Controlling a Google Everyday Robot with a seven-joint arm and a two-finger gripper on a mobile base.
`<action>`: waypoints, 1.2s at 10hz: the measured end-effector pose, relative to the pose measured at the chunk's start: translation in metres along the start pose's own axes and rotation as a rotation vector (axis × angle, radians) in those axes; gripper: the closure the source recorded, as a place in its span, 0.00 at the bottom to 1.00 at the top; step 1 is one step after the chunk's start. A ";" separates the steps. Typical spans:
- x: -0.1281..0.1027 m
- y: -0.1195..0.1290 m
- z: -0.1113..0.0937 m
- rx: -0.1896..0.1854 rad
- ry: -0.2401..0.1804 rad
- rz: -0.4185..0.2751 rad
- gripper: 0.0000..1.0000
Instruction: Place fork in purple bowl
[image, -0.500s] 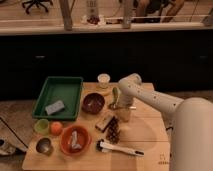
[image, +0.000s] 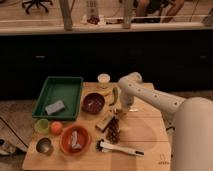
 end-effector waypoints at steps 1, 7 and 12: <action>0.000 0.000 0.000 -0.001 0.000 -0.005 1.00; 0.000 -0.001 0.001 -0.003 -0.003 -0.029 1.00; 0.002 -0.009 -0.043 0.137 -0.003 -0.072 1.00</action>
